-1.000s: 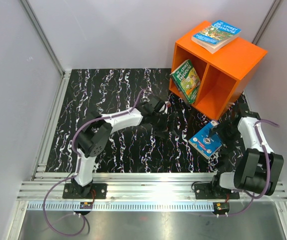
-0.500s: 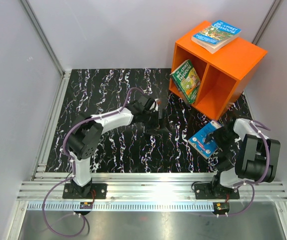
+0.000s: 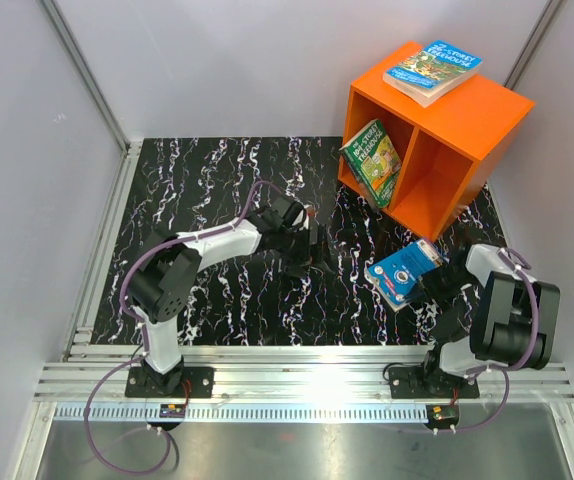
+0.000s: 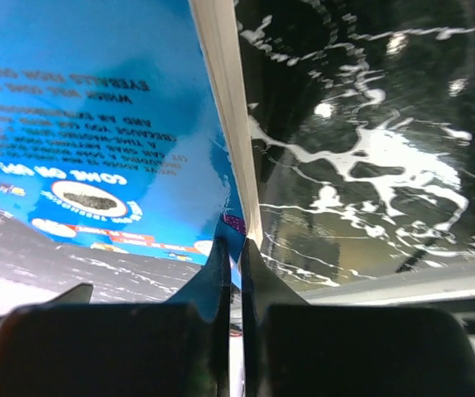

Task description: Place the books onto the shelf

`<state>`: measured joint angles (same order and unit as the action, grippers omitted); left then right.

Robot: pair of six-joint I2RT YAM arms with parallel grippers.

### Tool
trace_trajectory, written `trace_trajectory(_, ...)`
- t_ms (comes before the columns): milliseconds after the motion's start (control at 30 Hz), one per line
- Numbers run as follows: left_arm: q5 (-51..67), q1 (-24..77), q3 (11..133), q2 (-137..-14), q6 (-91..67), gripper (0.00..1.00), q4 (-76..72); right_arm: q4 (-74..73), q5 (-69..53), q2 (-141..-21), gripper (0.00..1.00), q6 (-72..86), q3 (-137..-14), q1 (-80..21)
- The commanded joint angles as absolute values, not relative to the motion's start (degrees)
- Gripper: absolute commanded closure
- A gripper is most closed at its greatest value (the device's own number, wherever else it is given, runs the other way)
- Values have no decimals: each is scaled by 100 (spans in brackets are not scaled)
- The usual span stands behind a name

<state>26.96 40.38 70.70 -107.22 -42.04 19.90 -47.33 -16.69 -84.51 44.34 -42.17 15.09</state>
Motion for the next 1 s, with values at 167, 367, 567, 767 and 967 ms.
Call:
trace_trajectory(167,2760,3990,7356,-10573,-4210,2,1758,-4515,-1538,-7602,100,4193,-3972,1363)
trace_trajectory(367,3180,3894,7436,-10635,-4456,2,1215,-4825,-2091,-7225,100,4455,-4332,844)
trace_trajectory(567,3804,3885,7453,-10775,-5027,2,231,-5124,-2338,-6953,100,4833,-5035,659)
trace_trajectory(767,4323,3867,7173,-11187,-5984,2,-1182,-5431,-2487,-6785,100,5054,-5782,326)
trace_trajectory(967,4570,3823,6680,-11636,-7311,1,-3133,-5598,-2654,-6724,100,5203,-6275,62)
